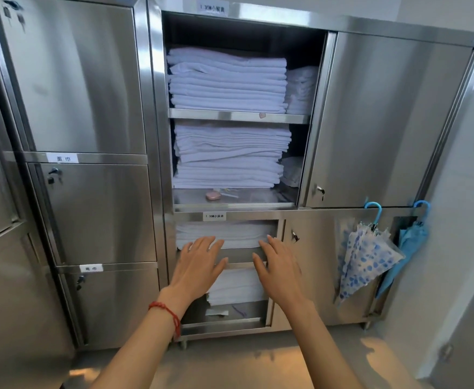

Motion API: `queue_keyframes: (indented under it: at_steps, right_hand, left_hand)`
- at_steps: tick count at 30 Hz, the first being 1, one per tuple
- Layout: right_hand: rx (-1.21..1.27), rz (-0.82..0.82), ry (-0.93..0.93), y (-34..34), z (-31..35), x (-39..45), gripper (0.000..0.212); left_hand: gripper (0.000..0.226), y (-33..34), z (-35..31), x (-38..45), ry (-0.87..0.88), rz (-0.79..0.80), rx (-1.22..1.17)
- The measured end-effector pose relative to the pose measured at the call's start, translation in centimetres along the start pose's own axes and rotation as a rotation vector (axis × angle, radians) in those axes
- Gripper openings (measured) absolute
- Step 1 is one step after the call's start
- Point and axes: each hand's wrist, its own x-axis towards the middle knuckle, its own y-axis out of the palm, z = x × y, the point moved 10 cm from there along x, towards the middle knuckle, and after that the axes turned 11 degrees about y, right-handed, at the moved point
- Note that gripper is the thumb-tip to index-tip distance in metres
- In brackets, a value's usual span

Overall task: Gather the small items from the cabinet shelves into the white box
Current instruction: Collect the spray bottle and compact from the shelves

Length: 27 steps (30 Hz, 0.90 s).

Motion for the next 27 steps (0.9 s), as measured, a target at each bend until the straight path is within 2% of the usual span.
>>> queue_keyframes:
  at_steps: [6, 11, 17, 27]
  right_hand:
    - [0.038, -0.052, -0.061, -0.2, -2.5, 7.3, 0.042]
    - [0.058, -0.091, -0.083, -0.5, -4.9, 12.1, 0.044]
    - [-0.005, -0.019, -0.128, 0.4, -7.9, 17.7, 0.046]
    - [0.032, -0.008, -0.116, 2.7, -10.8, 23.6, 0.045]
  left_hand:
    - [0.043, 2.1, 0.5, 6.8, -0.018, -0.083, 0.022]
    - [0.05, 4.2, 0.5, 11.8, -0.046, -0.043, 0.009]
    - [0.052, 6.3, 1.0, 16.9, -0.1, -0.001, 0.027]
    - [0.052, 10.0, 2.6, 22.4, -0.121, 0.021, 0.019]
